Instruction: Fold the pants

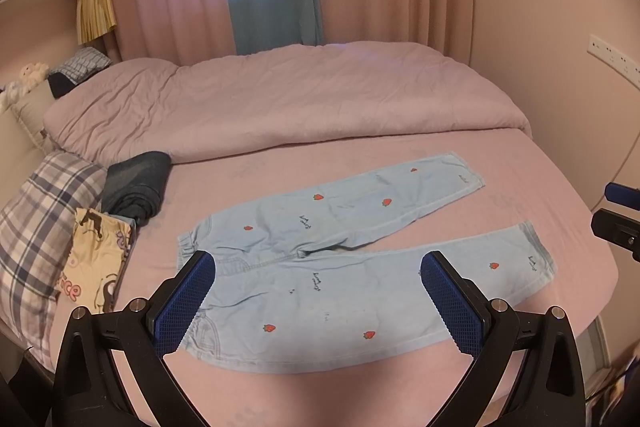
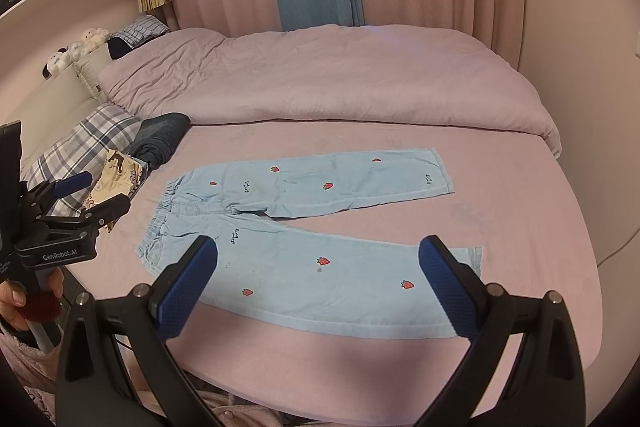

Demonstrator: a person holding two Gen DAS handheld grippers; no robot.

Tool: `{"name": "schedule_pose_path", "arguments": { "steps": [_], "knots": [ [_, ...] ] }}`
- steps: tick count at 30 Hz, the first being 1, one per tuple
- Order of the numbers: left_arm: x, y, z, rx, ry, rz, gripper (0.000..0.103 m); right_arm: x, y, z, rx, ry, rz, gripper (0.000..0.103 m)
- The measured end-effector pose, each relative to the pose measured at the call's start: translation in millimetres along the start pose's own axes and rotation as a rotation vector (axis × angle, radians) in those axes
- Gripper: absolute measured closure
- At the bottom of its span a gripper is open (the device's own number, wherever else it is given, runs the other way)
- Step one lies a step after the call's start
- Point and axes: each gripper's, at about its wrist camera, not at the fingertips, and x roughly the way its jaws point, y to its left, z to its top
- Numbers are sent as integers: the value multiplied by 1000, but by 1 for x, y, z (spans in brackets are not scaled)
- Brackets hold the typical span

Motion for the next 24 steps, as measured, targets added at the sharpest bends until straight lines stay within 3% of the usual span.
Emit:
{"name": "schedule_pose_path", "arguments": {
  "steps": [24],
  "knots": [
    [-2, -3, 2, 1, 3, -2, 0, 0, 0, 0, -1, 2, 2, 2]
  ]
}}
